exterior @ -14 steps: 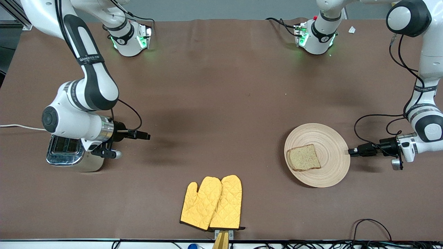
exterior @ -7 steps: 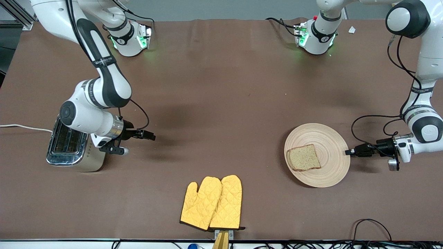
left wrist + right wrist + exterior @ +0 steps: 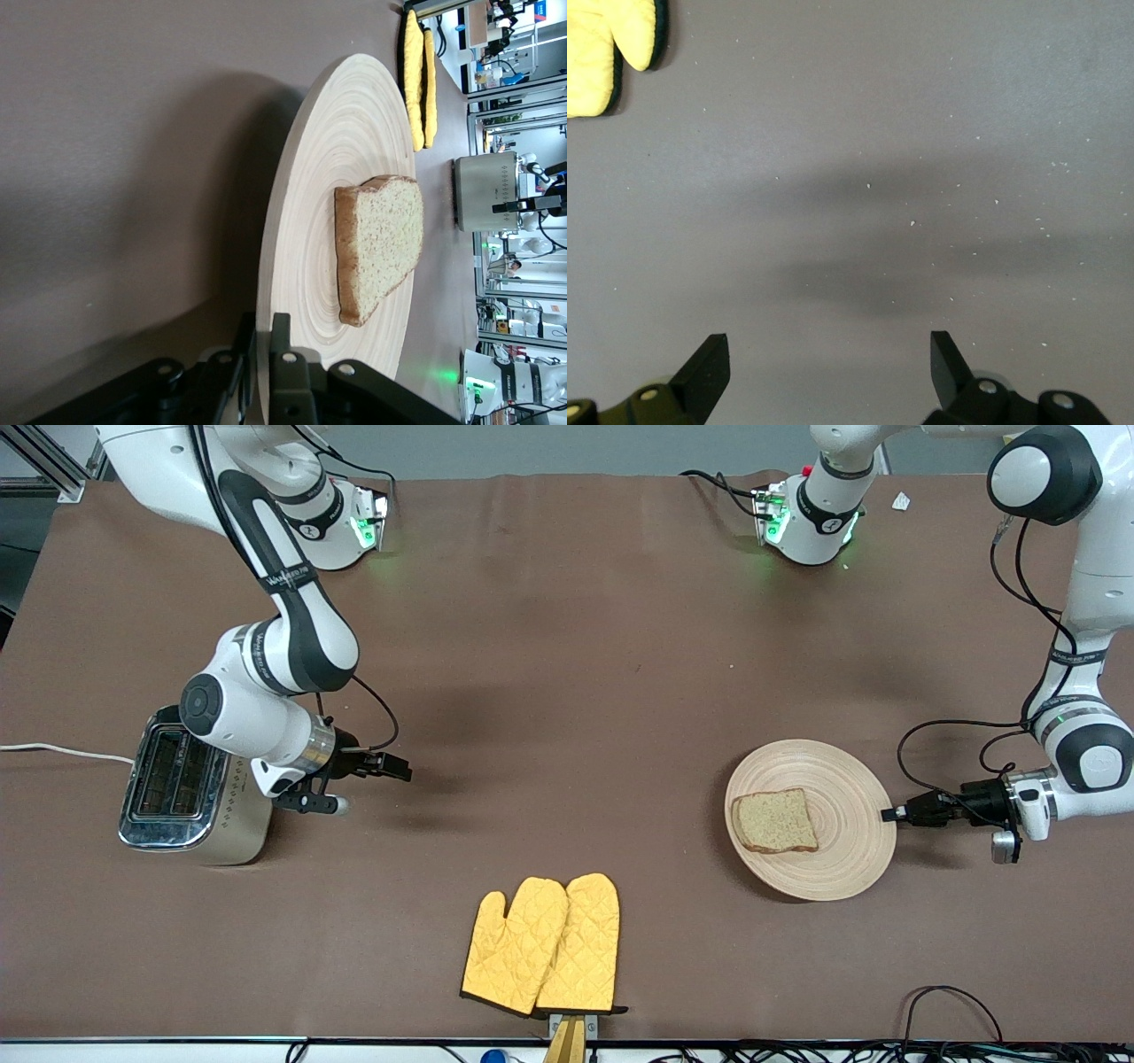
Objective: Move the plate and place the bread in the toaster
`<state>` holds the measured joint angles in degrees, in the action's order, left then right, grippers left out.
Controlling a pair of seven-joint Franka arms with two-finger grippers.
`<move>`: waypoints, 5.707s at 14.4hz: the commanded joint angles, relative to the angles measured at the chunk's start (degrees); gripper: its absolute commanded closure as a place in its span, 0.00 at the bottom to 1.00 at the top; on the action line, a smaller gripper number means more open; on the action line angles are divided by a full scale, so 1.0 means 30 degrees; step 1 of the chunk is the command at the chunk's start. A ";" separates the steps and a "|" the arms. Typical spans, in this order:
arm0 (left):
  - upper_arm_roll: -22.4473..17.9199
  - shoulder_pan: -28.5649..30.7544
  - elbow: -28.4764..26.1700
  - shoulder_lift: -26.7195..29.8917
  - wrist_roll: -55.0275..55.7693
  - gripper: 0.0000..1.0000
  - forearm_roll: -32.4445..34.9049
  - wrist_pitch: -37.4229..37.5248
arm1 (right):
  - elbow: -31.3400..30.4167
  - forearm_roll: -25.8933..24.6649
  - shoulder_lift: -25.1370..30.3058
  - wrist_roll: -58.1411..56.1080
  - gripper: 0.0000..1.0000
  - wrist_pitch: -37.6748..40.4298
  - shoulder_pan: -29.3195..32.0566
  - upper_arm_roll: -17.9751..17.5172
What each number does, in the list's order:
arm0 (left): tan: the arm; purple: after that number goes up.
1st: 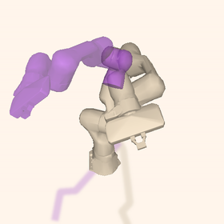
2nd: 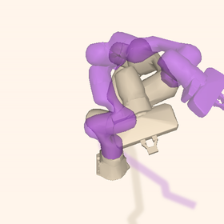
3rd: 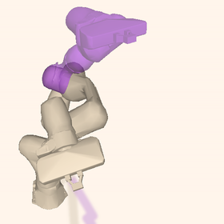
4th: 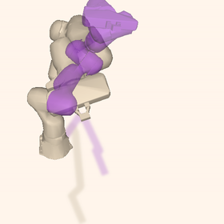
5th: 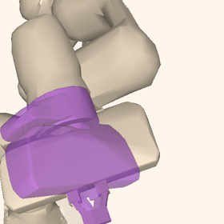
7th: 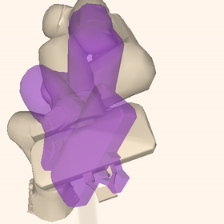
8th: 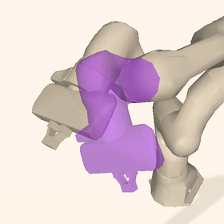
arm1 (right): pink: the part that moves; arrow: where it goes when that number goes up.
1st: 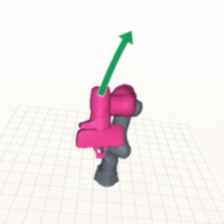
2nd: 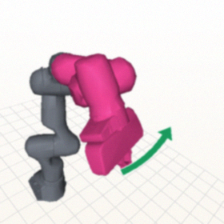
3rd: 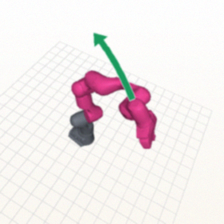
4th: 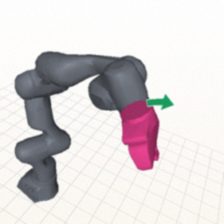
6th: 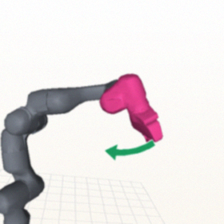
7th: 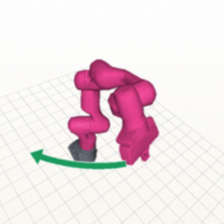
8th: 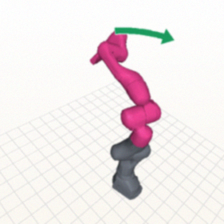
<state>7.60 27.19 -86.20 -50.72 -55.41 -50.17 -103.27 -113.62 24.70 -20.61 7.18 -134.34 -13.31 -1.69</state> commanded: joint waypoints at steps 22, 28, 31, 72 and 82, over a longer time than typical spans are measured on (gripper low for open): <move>0.5578 -0.4550 -0.3929 0.1059 0.3032 1.00 -0.0588 -0.3040 | -0.0857 0.0527 0.0747 -0.0197 0.00 -0.0189 -0.0426 0.0007; 0.6372 -0.6071 -0.4869 0.0737 0.3090 0.89 -0.2753 -0.7143 | -0.0828 0.0674 0.0718 0.3426 0.00 -0.1593 -0.3147 0.0095; 0.6372 -0.6543 -0.4606 0.0911 0.3207 0.07 -0.4133 -0.8580 | -0.0740 0.0323 0.0543 0.6097 0.00 -0.1712 -0.4554 0.0212; 0.2860 -0.3135 0.2633 1.5088 1.8027 0.00 1.7339 0.6299 | 0.2951 -0.7734 -0.3970 1.8584 0.66 -0.2679 -0.9333 0.0857; -0.2769 -0.9003 0.0785 1.6703 1.9174 0.00 1.7105 0.7149 | 0.2951 -0.7764 -0.4204 1.9257 0.88 -0.2825 -0.9685 0.0857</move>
<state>-0.31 0.73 -82.13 -2.17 1.25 1.94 -81.85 -105.34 2.96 -32.27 62.71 -142.71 -41.43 0.43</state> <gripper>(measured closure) 0.000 0.815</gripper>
